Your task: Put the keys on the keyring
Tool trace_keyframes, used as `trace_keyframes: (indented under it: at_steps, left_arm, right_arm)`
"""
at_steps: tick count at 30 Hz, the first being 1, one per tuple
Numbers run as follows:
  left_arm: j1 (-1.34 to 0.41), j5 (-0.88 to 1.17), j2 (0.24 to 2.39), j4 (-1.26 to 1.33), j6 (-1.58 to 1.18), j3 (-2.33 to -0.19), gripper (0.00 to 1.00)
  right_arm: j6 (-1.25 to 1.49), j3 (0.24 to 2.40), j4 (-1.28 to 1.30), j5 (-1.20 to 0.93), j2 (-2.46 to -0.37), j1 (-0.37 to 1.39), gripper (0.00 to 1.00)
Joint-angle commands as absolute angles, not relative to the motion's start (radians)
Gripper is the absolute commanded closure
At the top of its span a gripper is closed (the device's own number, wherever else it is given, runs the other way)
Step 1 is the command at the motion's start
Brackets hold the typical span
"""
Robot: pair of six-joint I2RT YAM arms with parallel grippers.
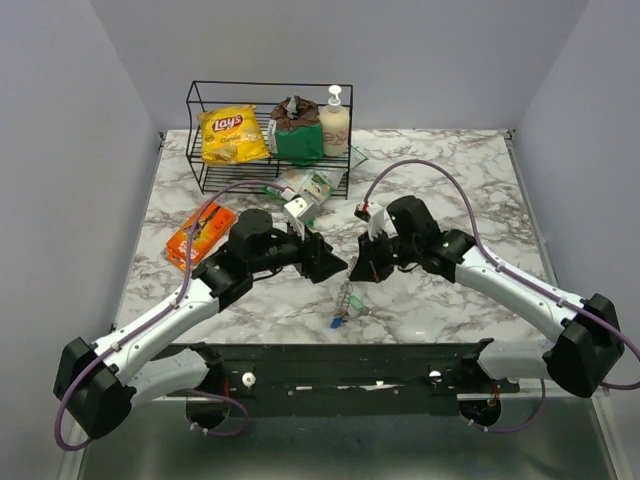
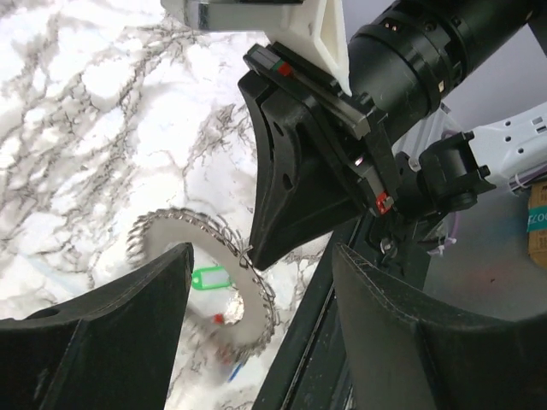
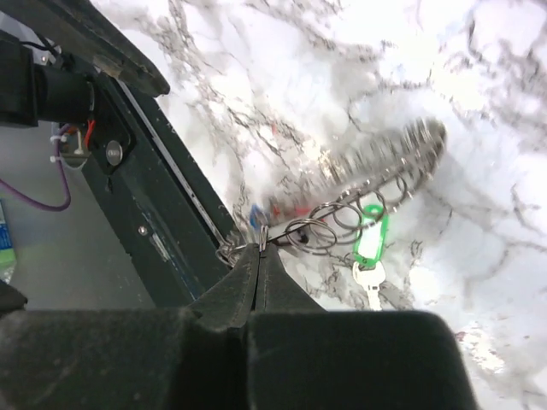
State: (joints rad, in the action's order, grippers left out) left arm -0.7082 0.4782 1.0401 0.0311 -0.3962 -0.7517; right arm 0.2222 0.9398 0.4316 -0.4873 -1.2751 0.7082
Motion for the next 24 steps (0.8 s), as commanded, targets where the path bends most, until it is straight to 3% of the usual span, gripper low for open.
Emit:
trace_keyframes:
  at_steps: [1,13,24]
  left_arm:
    - [-0.683,0.477,0.974,-0.046,-0.321,-0.799,0.25]
    - [-0.578,0.871,0.942,-0.069,-0.302,-0.857,0.26]
    - [-0.571,1.1,1.002,-0.032,-0.336,-0.911,0.41]
  right_arm:
    - [0.103,1.04,0.514,-0.534,-1.238,0.716,0.99]
    - [-0.057,1.15,0.526,-0.742,-1.175,0.716,0.99]
    - [-0.074,1.19,0.514,-0.824,-1.114,0.715,0.99]
